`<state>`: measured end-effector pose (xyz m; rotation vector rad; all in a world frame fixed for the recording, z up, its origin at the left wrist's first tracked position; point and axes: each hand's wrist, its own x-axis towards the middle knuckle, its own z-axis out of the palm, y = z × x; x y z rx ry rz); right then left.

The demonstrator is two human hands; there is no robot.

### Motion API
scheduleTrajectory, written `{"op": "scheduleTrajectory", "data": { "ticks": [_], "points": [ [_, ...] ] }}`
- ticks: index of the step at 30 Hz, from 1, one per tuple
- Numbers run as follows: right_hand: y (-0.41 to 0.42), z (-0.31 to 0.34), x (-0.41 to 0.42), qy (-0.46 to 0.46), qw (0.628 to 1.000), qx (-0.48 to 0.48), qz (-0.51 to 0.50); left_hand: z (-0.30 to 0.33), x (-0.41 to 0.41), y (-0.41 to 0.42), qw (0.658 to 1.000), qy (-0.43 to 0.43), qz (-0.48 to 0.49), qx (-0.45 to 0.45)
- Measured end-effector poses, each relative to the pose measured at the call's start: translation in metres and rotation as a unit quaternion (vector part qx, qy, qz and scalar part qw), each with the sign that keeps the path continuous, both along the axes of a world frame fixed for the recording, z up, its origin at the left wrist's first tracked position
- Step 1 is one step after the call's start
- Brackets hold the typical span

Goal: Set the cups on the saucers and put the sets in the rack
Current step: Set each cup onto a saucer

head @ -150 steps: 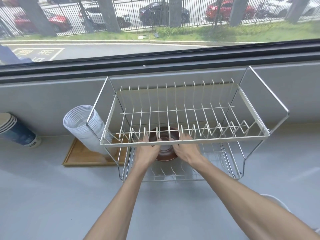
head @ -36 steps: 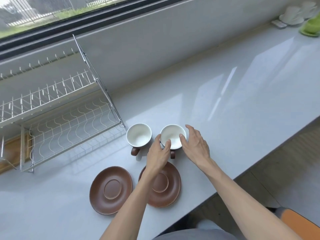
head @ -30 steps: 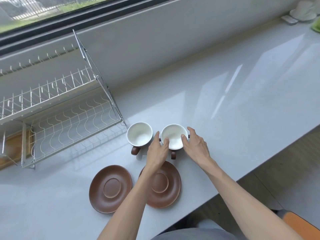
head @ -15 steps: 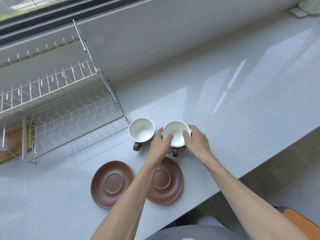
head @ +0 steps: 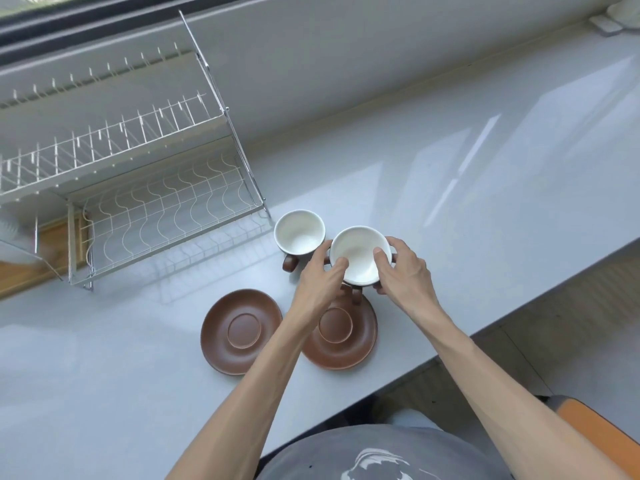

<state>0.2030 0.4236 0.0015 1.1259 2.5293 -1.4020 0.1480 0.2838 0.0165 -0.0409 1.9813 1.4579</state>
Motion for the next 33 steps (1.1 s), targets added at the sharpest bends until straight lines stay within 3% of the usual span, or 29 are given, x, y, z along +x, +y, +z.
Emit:
{"op": "scheduleTrajectory", "data": {
  "ticks": [17,33],
  "points": [
    [-0.059,-0.024,0.059,-0.033,0.999,-0.022,0.034,-0.015,0.06,-0.062,0.998,-0.05,0.033,-0.014],
    [-0.08,-0.029,0.063,-0.039,0.999,-0.023,0.025,-0.023,0.061,-0.081,0.996,-0.081,0.039,-0.026]
  ]
}}
